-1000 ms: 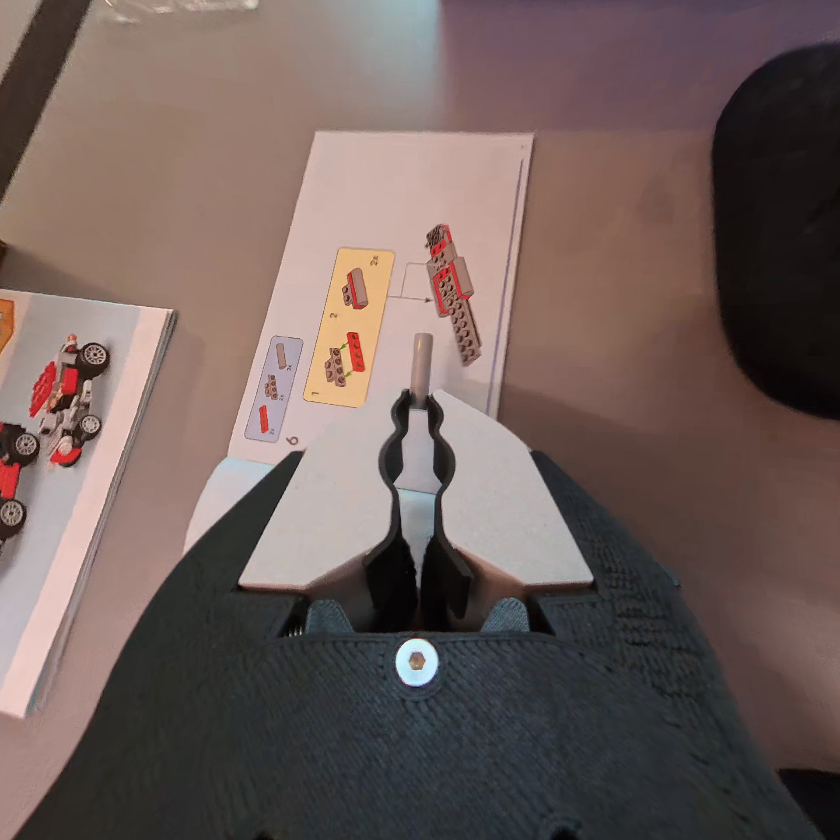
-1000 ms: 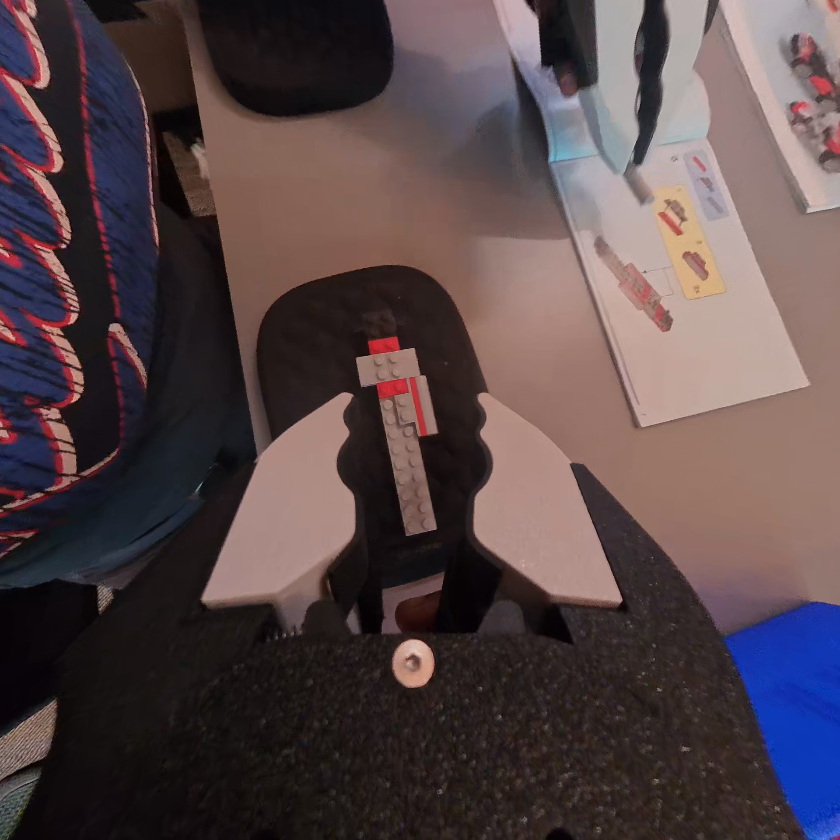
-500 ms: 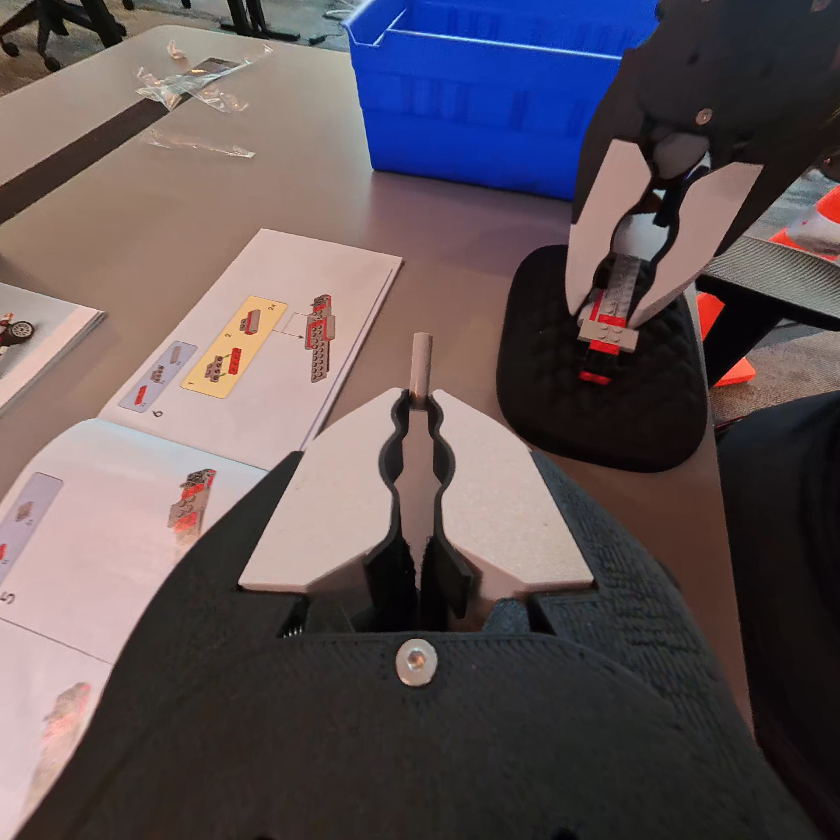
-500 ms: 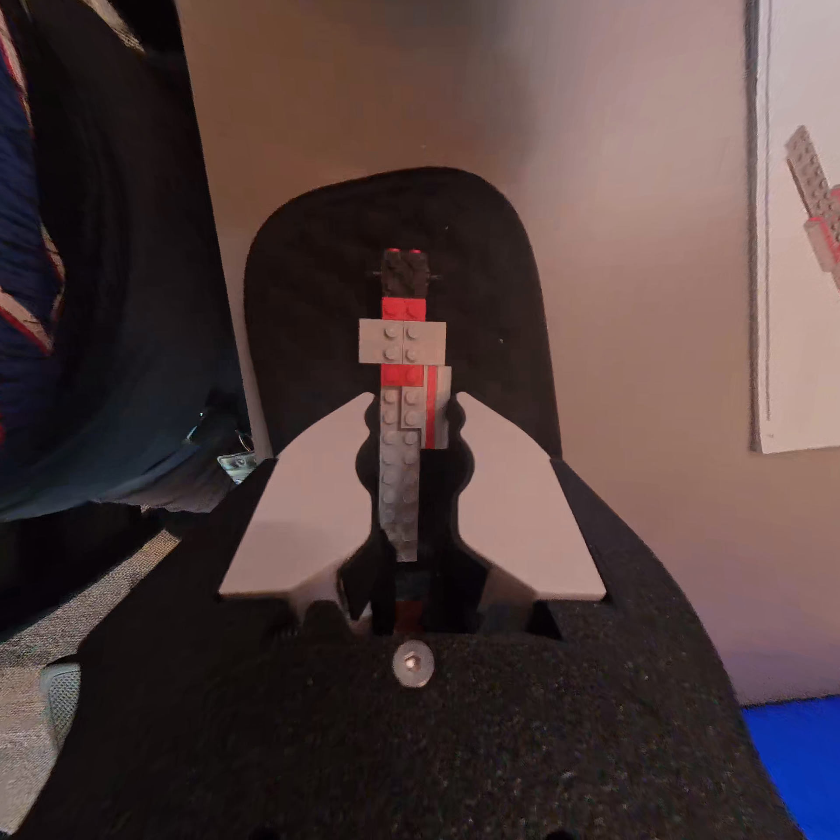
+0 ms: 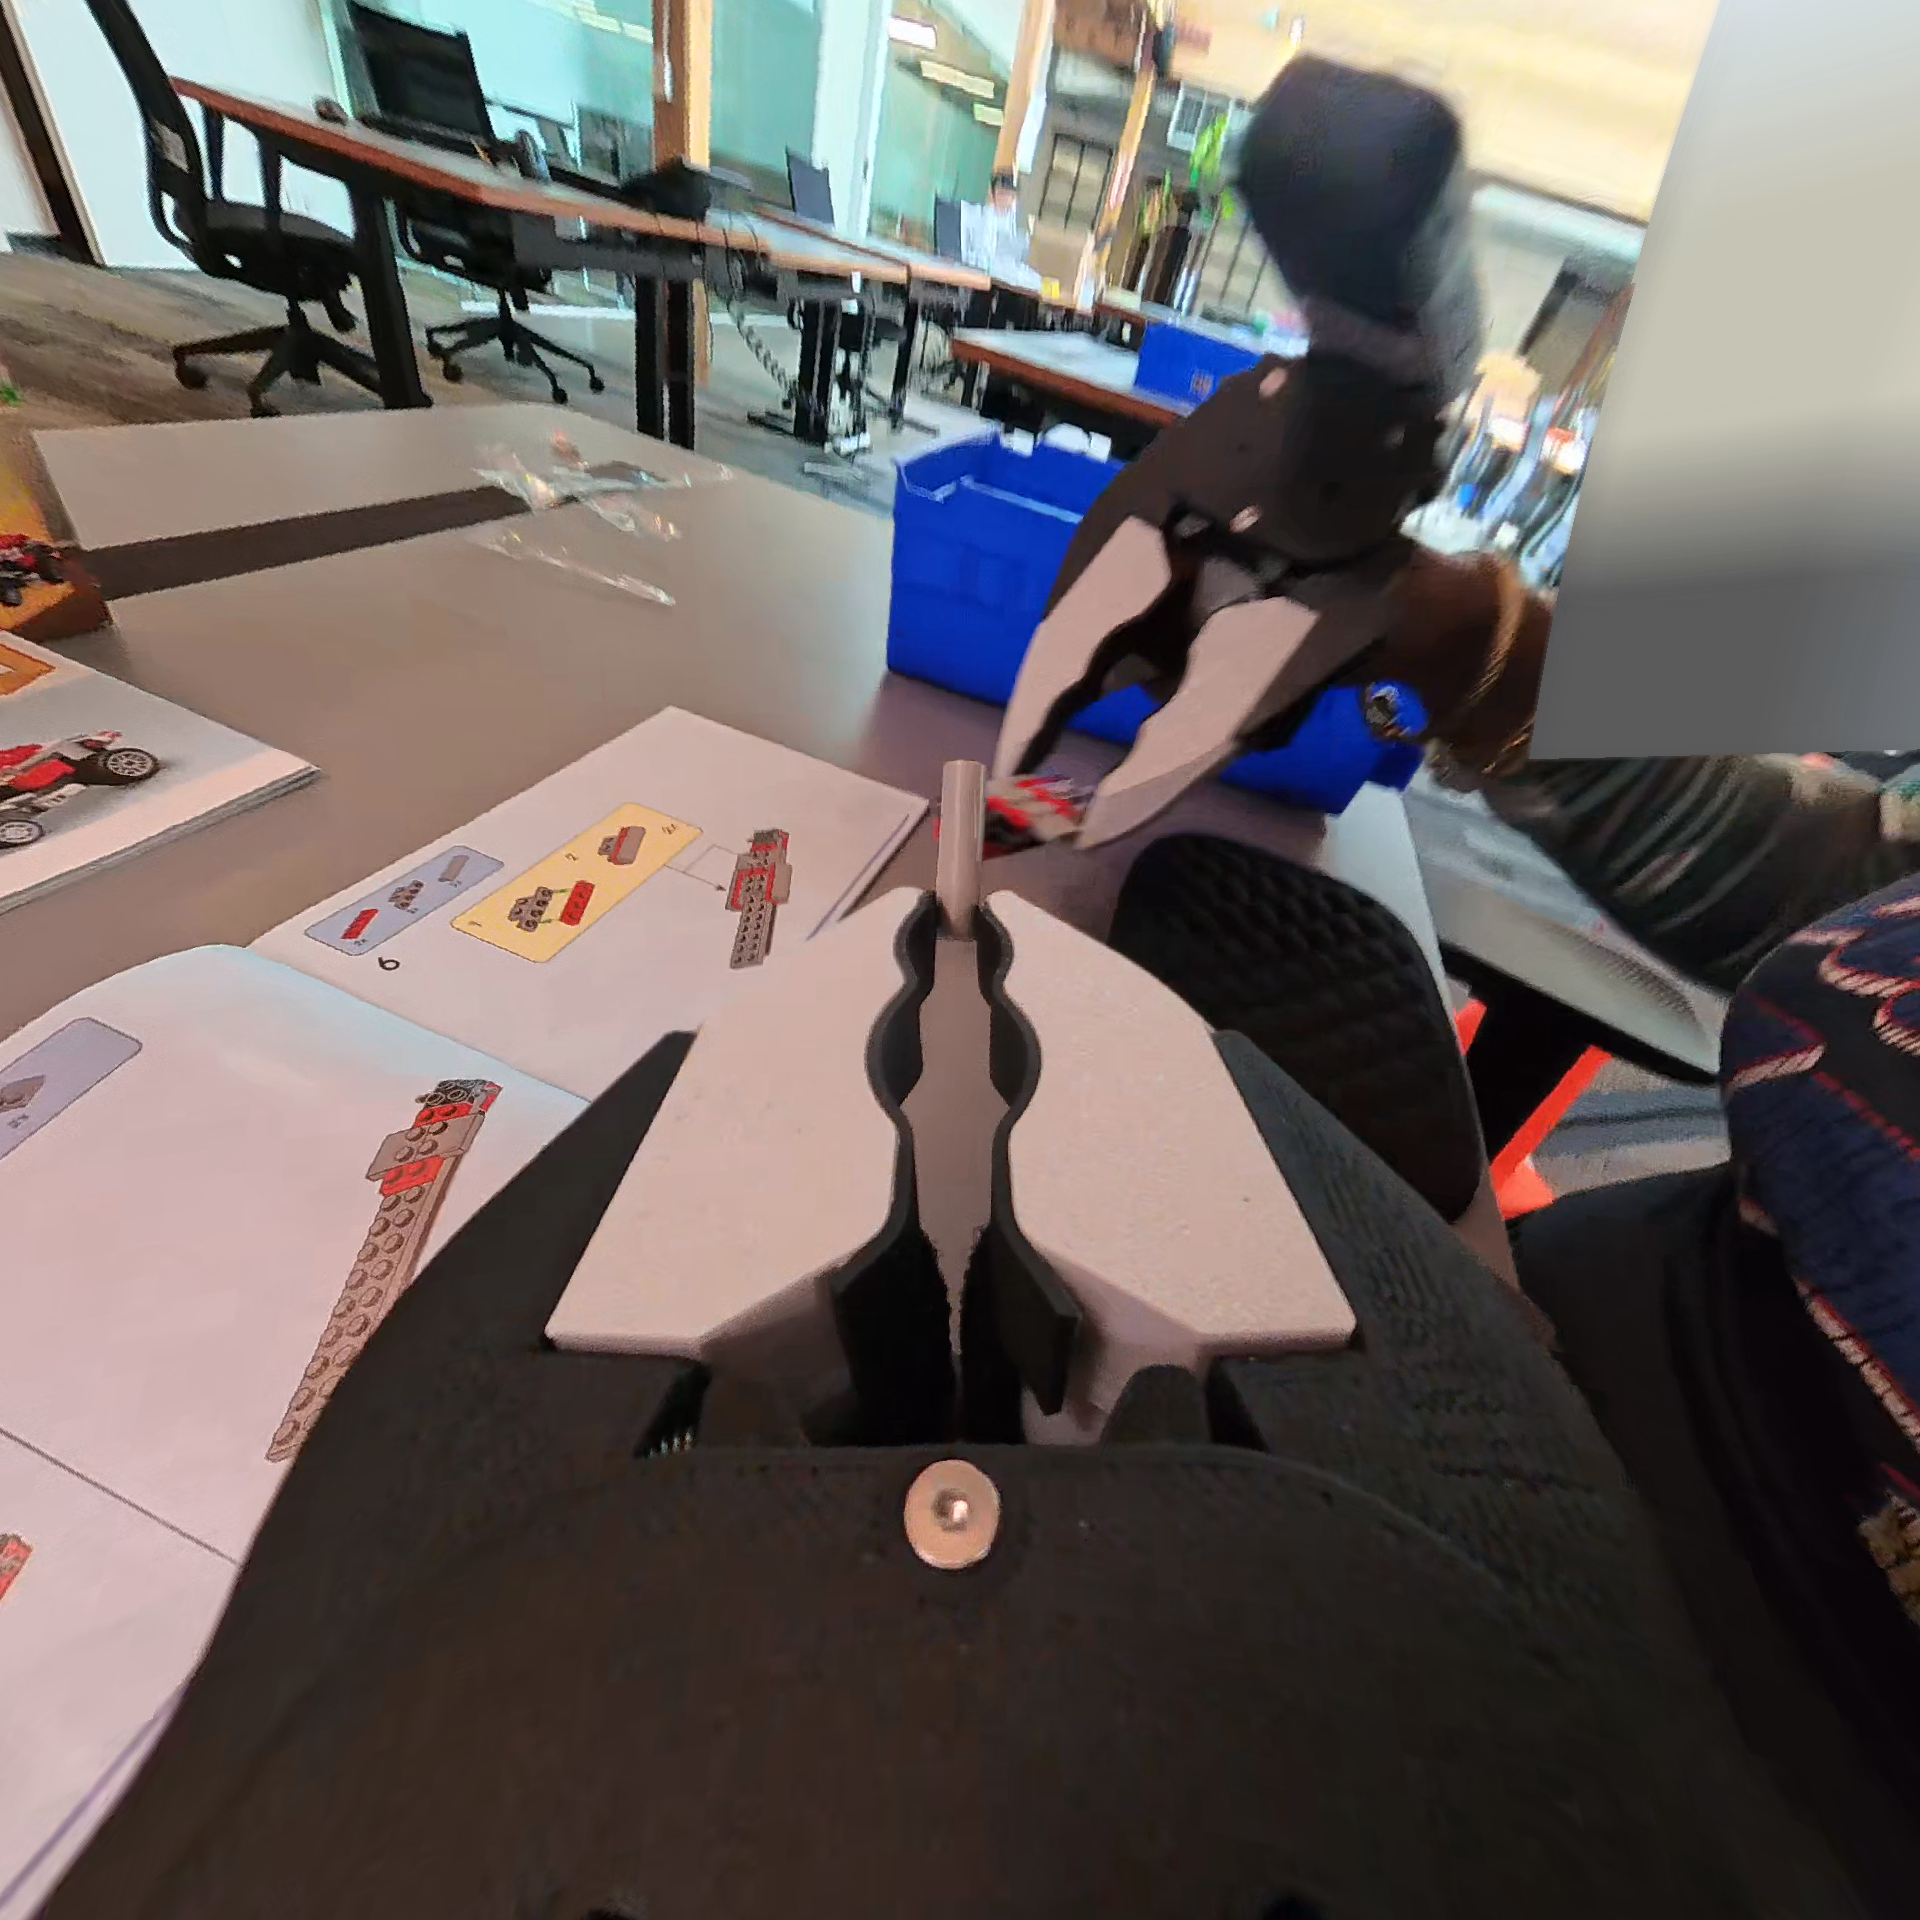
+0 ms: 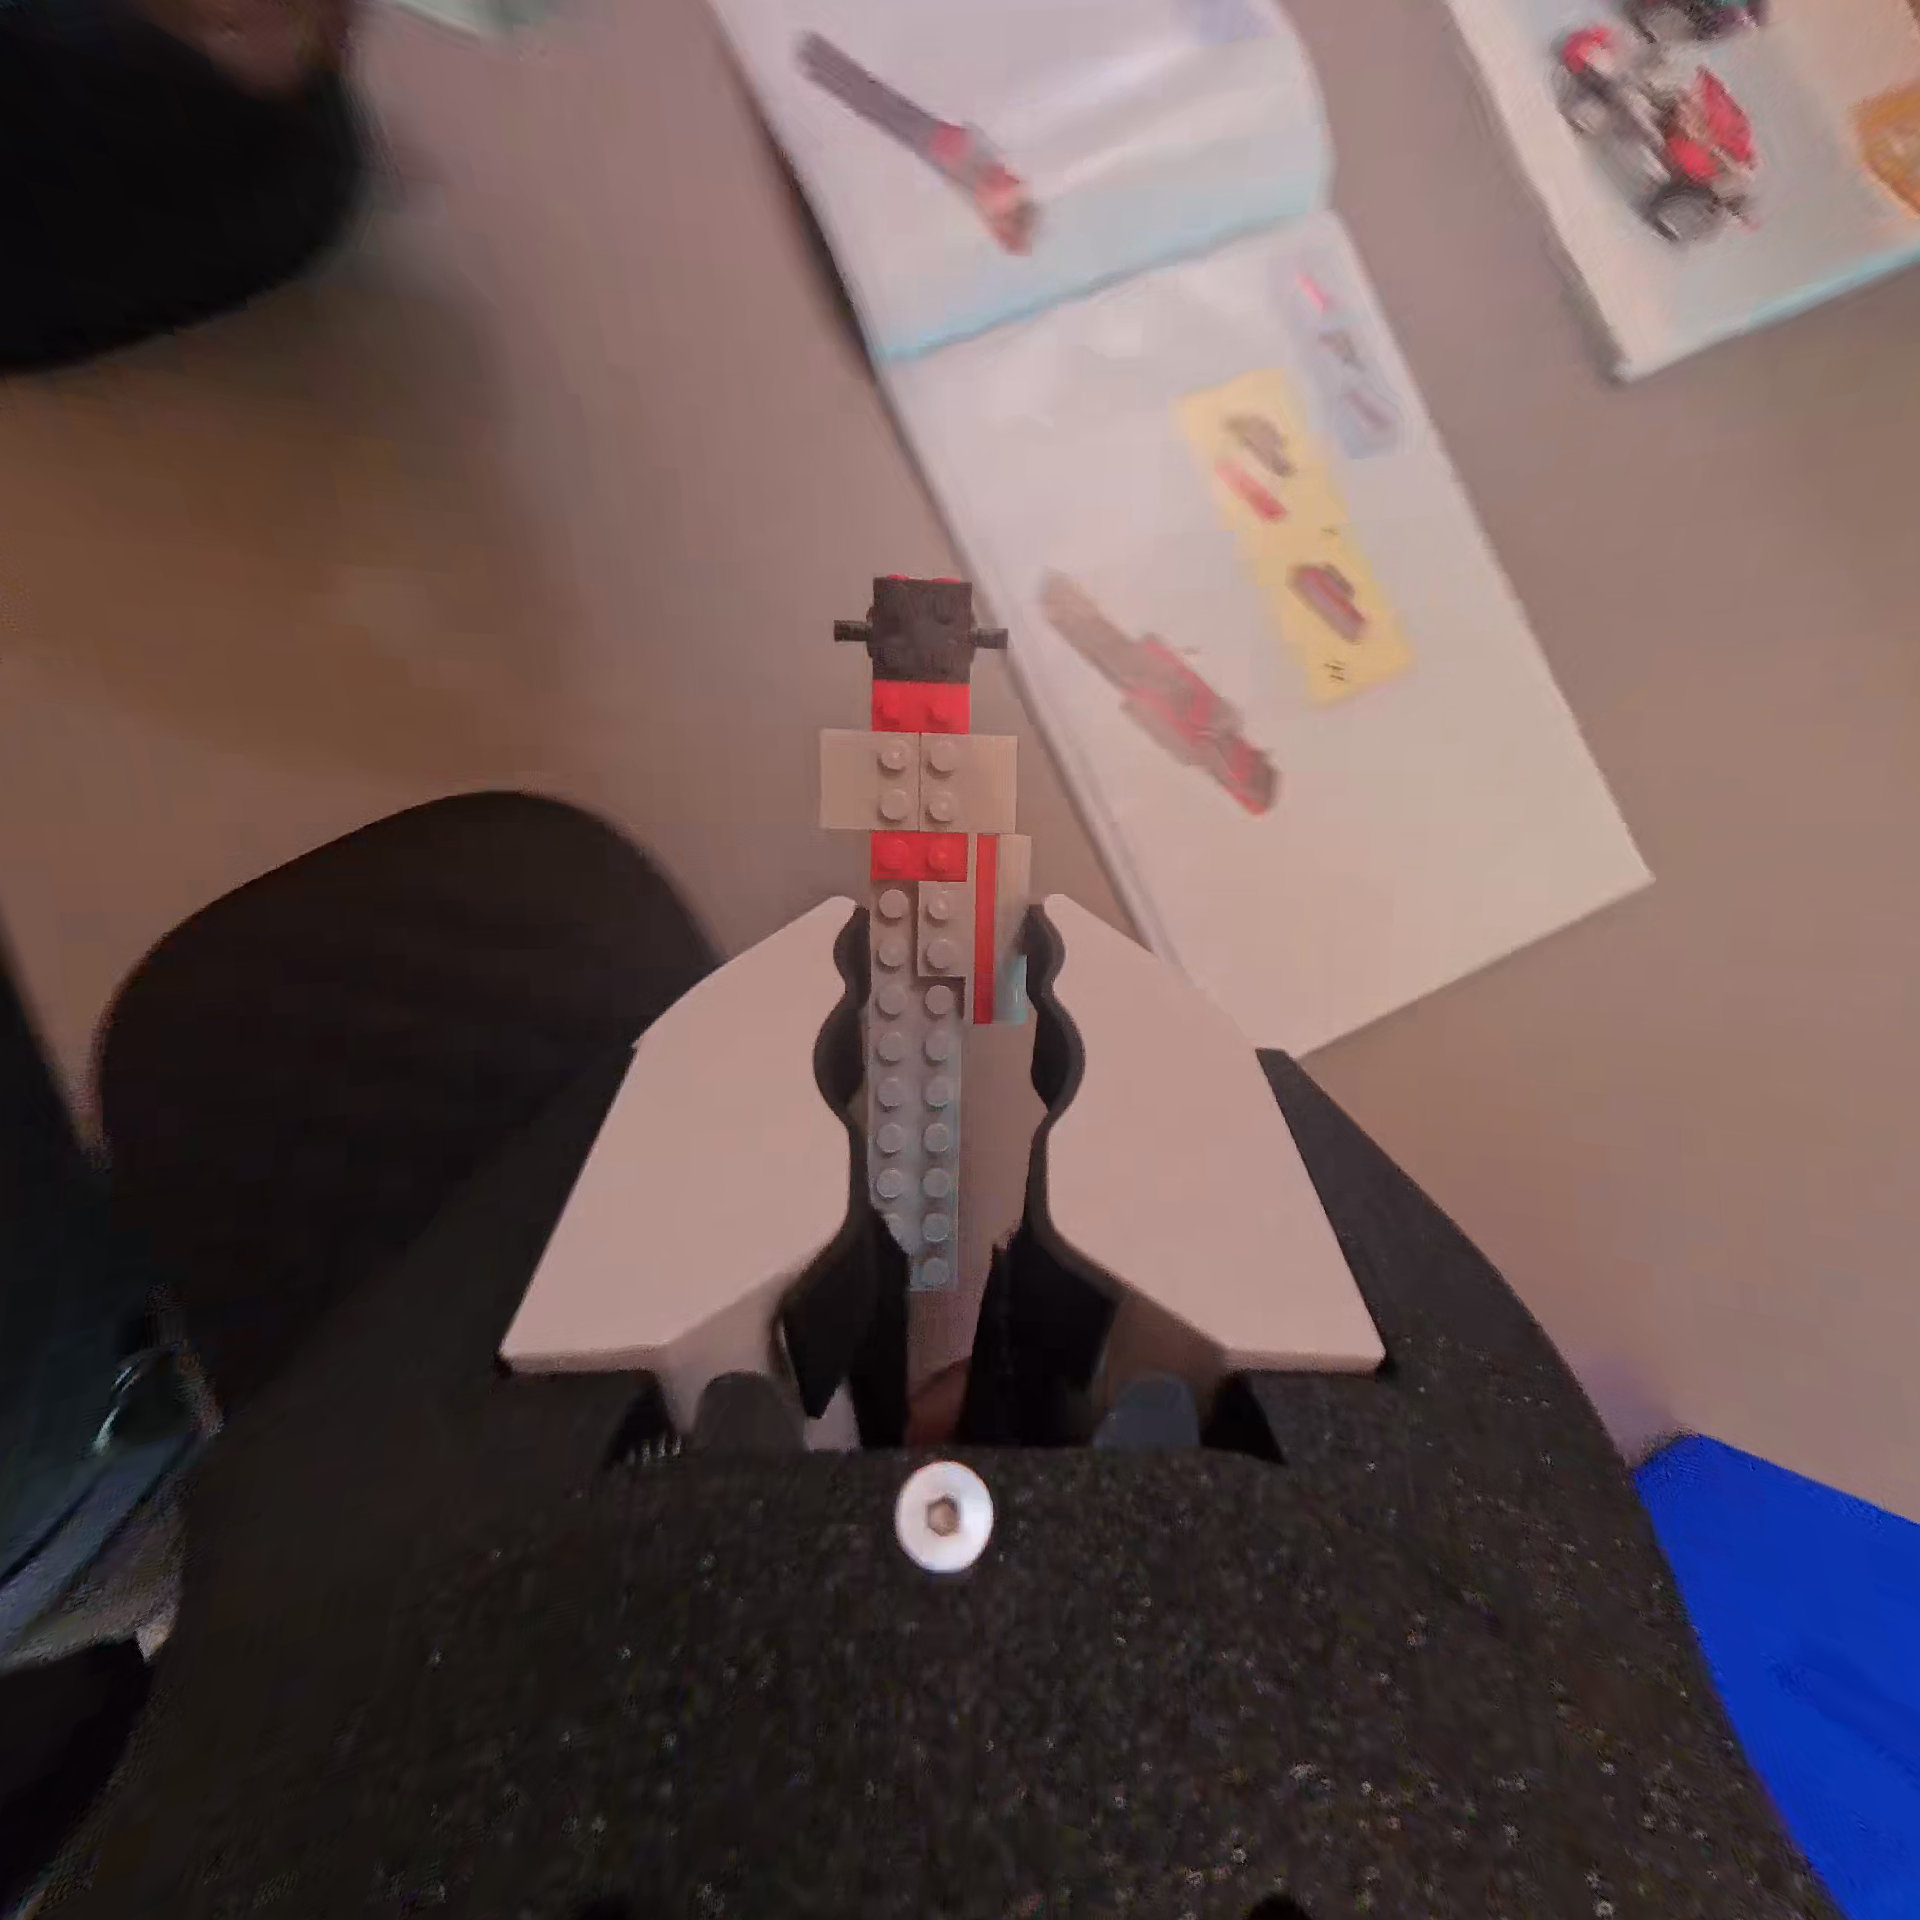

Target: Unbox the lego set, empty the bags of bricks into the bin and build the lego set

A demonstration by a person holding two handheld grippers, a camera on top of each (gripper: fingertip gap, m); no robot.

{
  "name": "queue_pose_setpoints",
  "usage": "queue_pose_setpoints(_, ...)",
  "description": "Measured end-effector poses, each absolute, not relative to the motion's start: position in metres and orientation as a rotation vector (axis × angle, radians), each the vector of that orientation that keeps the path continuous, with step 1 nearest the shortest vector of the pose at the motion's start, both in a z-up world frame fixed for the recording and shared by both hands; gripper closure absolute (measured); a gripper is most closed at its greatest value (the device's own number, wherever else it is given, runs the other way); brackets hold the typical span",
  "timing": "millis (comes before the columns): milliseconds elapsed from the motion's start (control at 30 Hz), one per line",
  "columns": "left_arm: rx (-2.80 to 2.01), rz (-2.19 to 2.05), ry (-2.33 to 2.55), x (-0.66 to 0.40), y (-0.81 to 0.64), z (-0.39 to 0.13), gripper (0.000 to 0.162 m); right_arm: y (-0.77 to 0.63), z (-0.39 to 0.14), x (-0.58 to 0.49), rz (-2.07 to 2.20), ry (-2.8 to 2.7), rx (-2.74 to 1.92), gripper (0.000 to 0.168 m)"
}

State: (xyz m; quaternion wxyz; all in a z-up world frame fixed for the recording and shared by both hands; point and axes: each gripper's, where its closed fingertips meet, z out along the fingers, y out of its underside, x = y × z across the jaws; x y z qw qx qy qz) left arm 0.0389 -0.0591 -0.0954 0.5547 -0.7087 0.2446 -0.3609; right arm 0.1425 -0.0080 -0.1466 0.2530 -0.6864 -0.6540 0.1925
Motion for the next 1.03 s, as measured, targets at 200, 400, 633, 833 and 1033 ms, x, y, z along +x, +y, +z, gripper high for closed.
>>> queue_pose_setpoints(200,-1.618,-0.925,0.498,0.029,-0.059,-0.087,0.155,0.047,-0.173,0.140,0.377,-1.649,-2.059,0.140)
queue_pose_setpoints(400,-1.612,-0.944,0.495,0.029,-0.060,-0.087,0.155,0.064,-0.184,0.140,0.348,-1.608,-2.150,0.140)
queue_pose_setpoints(633,-1.679,-0.898,0.574,0.039,-0.060,-0.095,0.155,0.064,-0.173,0.132,0.417,-1.539,-2.093,0.123)
queue_pose_setpoints(833,-1.609,-1.082,0.606,0.066,-0.067,-0.076,0.155,-0.010,-0.073,0.096,1.174,-1.387,-1.434,0.125)
queue_pose_setpoints(1033,-1.519,-1.477,0.384,0.083,-0.069,-0.057,0.155,-0.041,-0.060,0.092,0.896,-1.429,-1.040,0.122)
